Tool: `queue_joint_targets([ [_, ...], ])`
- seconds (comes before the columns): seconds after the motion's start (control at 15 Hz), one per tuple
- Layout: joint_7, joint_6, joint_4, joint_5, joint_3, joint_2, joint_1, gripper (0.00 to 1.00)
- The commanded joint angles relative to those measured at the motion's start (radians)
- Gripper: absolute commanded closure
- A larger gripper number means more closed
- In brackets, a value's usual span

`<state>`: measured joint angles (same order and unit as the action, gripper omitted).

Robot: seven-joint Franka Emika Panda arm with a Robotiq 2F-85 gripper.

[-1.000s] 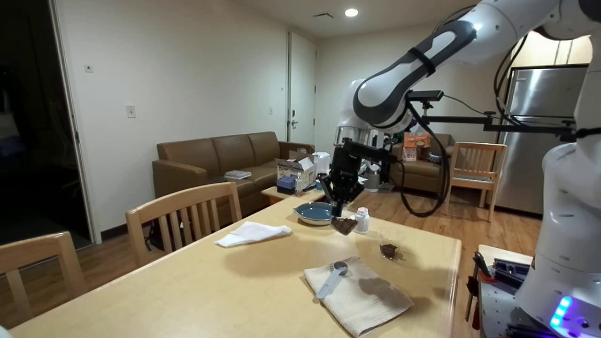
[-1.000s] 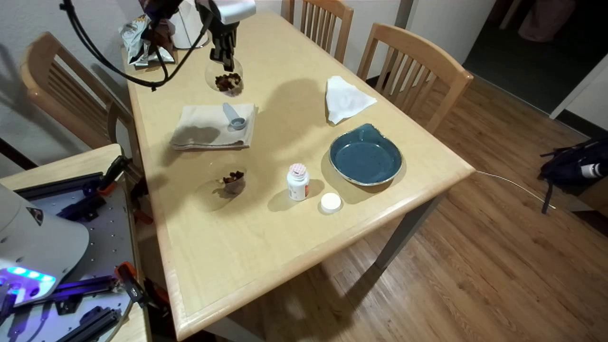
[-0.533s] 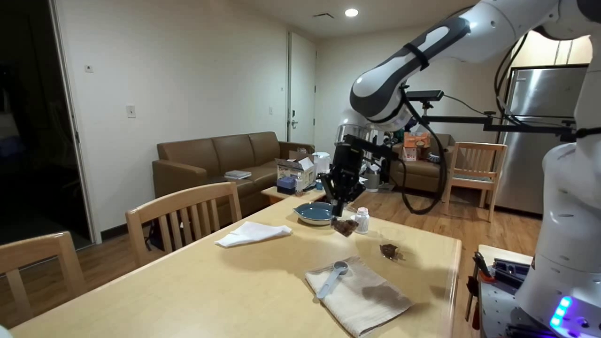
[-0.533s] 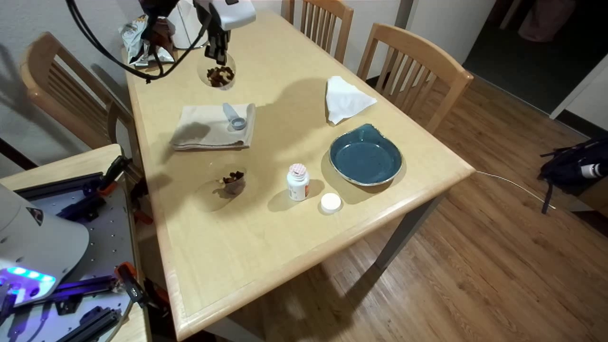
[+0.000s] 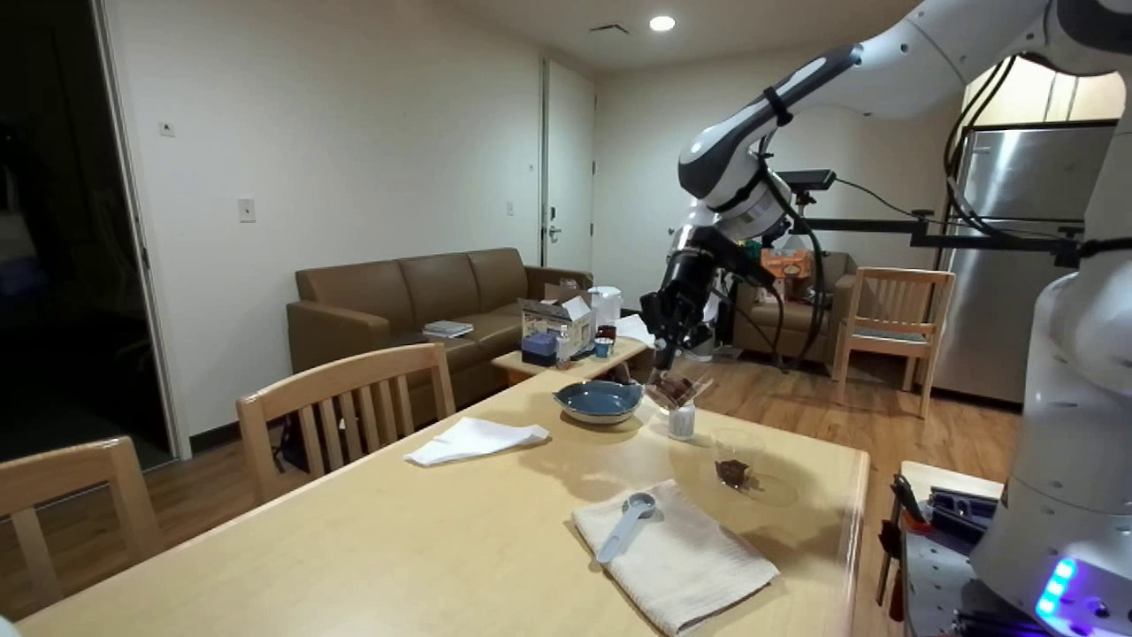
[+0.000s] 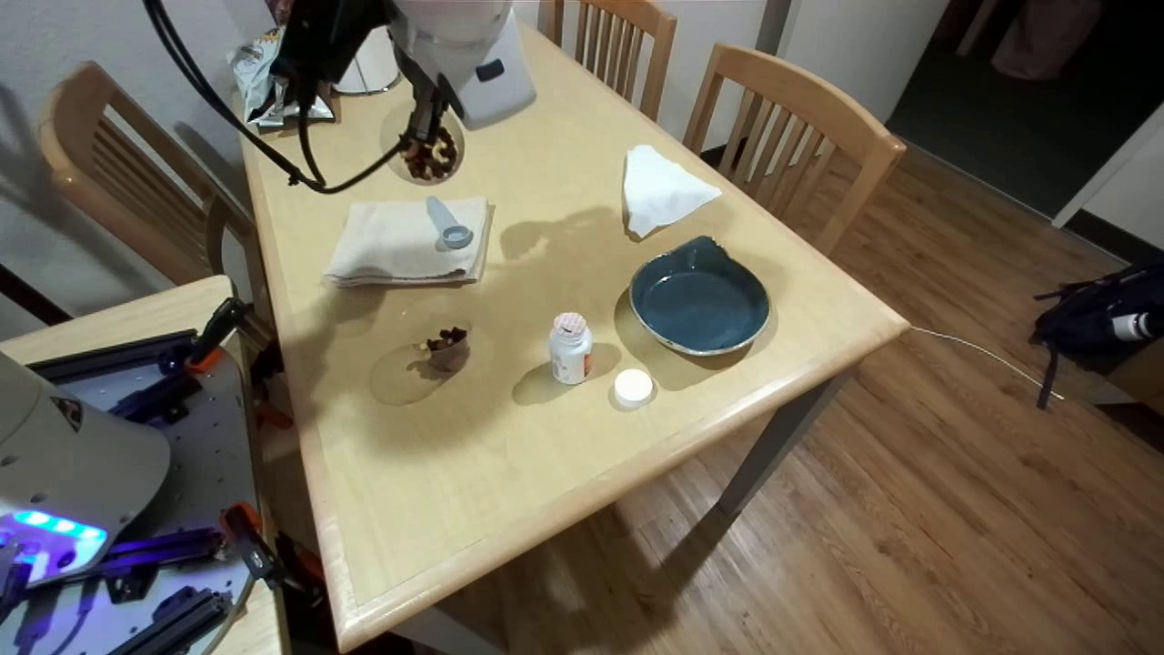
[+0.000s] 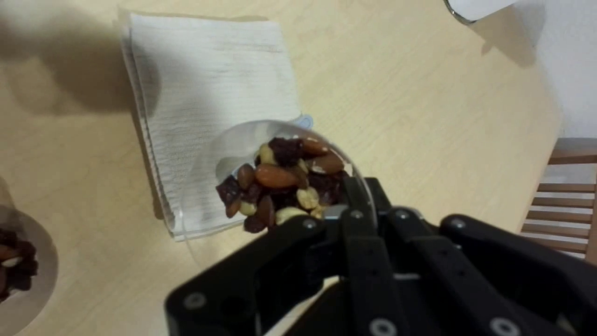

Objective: Pick up the cup and pour some of its contents in the other cup

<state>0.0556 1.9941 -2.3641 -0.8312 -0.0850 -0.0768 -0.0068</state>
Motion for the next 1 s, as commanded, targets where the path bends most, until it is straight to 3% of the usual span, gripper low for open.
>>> queue_joint_targets([
  [0.0,-0.019,-0.016,-0.002,0.0,0.003,0.0,-0.028,0.95],
  [0.4,-0.032,-0.024,-0.005,0.0,0.002,0.0,-0.031,0.95],
  [0.67,-0.085,0.206,-0.057,-0.006,0.003,-0.066,-0.037,0.95],
  [0.93,-0.17,0.414,-0.158,-0.141,-0.013,-0.127,-0.038,0.95],
])
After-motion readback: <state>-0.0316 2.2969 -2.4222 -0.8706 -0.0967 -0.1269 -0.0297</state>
